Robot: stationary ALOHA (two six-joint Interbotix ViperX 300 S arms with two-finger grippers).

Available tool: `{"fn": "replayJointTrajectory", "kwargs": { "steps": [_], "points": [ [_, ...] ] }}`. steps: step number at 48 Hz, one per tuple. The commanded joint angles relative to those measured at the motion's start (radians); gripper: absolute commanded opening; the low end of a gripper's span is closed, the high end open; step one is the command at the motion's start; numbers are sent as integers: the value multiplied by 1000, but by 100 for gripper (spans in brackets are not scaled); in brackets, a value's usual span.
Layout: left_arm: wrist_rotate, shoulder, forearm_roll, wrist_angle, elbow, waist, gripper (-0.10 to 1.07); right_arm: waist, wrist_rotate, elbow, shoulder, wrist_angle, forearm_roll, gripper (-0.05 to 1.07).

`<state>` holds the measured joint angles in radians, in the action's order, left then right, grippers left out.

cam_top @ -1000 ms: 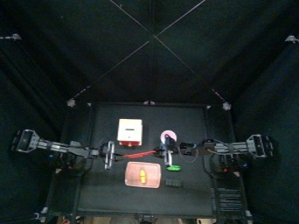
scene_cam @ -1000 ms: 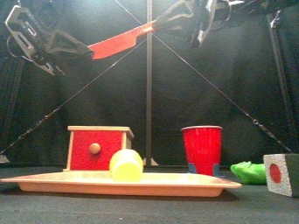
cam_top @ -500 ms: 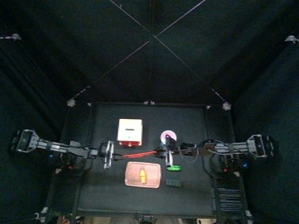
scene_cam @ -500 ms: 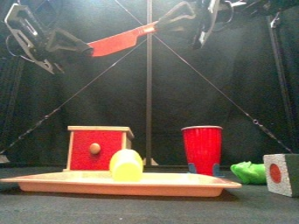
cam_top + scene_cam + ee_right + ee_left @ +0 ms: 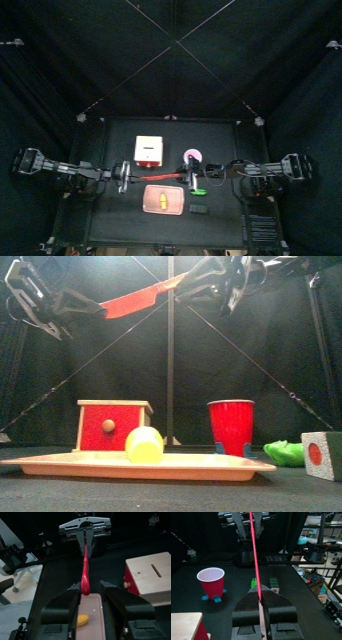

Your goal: Grab knife with other hand

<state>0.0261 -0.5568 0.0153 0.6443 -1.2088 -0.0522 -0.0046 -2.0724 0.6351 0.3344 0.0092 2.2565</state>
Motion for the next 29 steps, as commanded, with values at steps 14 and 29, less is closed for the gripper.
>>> {"fn": "replayJointTrajectory", "kwargs": {
  "steps": [14,29],
  "points": [
    [-3,-15,5,5,-12,14,23,40,0,-5,15,-44,-3,102],
    [-3,-20,2,3,-20,26,23,58,6,-15,15,-63,32,102]
  ]
}}
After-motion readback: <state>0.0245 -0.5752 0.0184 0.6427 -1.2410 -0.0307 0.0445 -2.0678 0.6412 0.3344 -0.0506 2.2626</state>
